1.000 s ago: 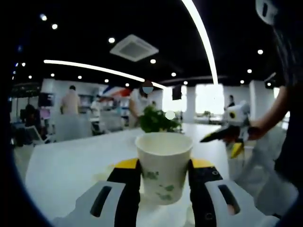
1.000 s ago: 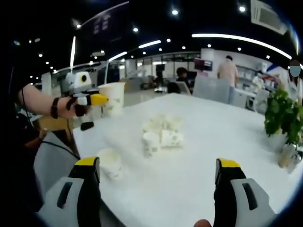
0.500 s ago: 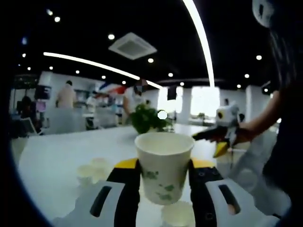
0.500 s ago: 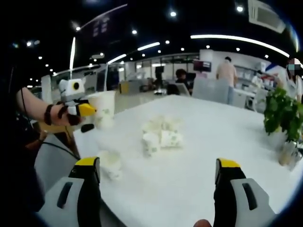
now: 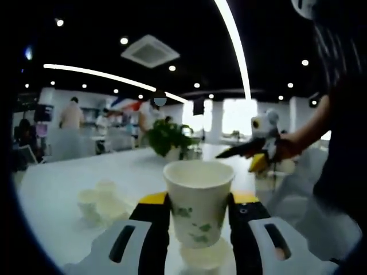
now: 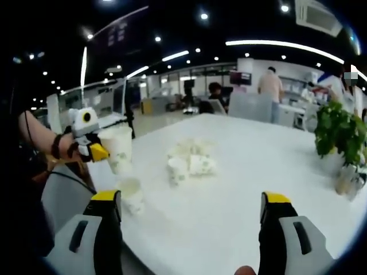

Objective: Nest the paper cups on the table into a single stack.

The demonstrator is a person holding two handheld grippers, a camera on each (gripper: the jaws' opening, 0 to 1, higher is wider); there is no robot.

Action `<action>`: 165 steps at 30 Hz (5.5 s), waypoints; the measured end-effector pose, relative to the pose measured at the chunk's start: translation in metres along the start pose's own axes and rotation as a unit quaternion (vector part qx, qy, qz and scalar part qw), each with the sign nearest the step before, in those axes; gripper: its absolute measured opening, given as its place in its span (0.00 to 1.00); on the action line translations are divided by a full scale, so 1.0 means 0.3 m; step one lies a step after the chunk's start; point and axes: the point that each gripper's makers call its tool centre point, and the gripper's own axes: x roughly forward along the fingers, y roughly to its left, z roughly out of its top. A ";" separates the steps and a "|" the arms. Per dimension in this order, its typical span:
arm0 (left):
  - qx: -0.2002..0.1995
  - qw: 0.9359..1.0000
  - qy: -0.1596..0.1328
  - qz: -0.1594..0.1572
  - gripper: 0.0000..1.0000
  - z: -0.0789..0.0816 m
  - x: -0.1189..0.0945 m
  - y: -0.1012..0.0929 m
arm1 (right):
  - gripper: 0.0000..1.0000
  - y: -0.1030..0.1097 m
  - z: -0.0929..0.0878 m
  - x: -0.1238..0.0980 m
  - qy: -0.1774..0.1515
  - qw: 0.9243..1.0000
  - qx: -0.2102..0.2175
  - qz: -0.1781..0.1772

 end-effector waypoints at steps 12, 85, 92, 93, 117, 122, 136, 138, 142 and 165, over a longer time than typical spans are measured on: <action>-0.013 0.999 0.026 -0.035 0.39 -0.106 0.016 0.000 | 0.99 0.002 0.006 0.017 0.003 1.000 0.001 0.003; -0.052 0.994 0.082 0.043 0.60 -0.146 -0.080 0.104 | 0.99 0.014 -0.023 0.042 0.004 1.000 0.022 0.015; -0.051 0.993 0.079 0.066 0.64 -0.134 -0.114 0.117 | 0.99 0.014 -0.024 0.045 -0.001 0.999 0.030 0.019; -0.051 0.993 0.077 0.071 0.65 -0.129 -0.119 0.114 | 0.99 0.012 -0.024 0.044 -0.002 0.999 0.029 0.019; -0.049 0.985 0.063 0.152 0.90 -0.090 -0.201 0.162 | 1.00 0.003 -0.062 0.018 0.010 0.999 0.032 0.022; -0.050 0.984 0.063 0.159 0.91 -0.089 -0.225 0.163 | 1.00 0.007 -0.063 0.031 0.013 0.999 0.029 0.026; -0.025 0.982 0.049 0.180 0.98 -0.054 -0.288 0.208 | 1.00 0.029 -0.054 0.061 0.016 0.999 0.027 0.036; -0.022 0.982 0.053 0.177 0.98 -0.050 -0.292 0.214 | 1.00 0.036 -0.040 0.067 0.015 0.999 0.020 0.039; -0.018 0.982 0.051 0.183 0.98 -0.041 -0.313 0.235 | 1.00 0.027 -0.018 0.104 0.017 0.999 0.011 0.042; -0.020 0.978 0.056 0.199 0.98 -0.080 -0.381 0.287 | 0.83 0.044 -0.003 0.574 0.081 0.996 -0.004 0.030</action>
